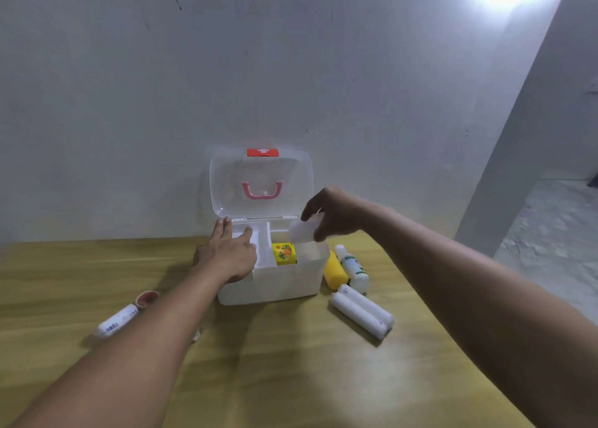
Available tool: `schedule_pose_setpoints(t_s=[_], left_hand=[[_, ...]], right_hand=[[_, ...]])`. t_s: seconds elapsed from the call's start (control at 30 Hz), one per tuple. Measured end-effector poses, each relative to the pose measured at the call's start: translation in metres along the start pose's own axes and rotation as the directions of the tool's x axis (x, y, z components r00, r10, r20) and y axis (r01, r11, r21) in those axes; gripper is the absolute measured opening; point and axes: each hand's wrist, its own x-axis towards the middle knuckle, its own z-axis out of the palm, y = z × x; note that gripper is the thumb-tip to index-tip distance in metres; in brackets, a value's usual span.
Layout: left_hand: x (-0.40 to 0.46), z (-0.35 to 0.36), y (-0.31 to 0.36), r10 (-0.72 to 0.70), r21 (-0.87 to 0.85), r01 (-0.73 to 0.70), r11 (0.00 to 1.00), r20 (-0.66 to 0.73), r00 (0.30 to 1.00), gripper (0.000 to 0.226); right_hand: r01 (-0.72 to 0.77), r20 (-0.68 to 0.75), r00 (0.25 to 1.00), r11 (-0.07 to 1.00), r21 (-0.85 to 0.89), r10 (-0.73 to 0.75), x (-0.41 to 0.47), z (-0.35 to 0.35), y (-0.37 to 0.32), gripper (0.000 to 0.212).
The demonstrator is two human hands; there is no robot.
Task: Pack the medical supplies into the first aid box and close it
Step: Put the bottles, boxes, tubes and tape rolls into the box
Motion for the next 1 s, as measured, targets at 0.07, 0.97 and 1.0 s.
schedule_pose_setpoints(t_s=[0.07,0.97,1.0], left_hand=[[0.001,0.000,0.000,-0.003,-0.006,0.003,1.000,-0.003,1.000,0.054],[-0.001,0.002,0.000,-0.007,0.009,0.008,1.000,-0.041,0.999,0.056],[-0.001,0.002,0.000,-0.007,0.013,0.008,1.000,-0.042,0.999,0.056]], right_hand=[[0.026,0.021,0.999,0.998,-0.065,-0.025,0.012,0.013,-0.009,0.058],[0.124,0.024,0.992,0.970,-0.210,-0.122,0.034,0.063,0.000,0.066],[0.123,0.003,0.992,0.972,-0.199,-0.125,0.034,0.065,0.000,0.066]])
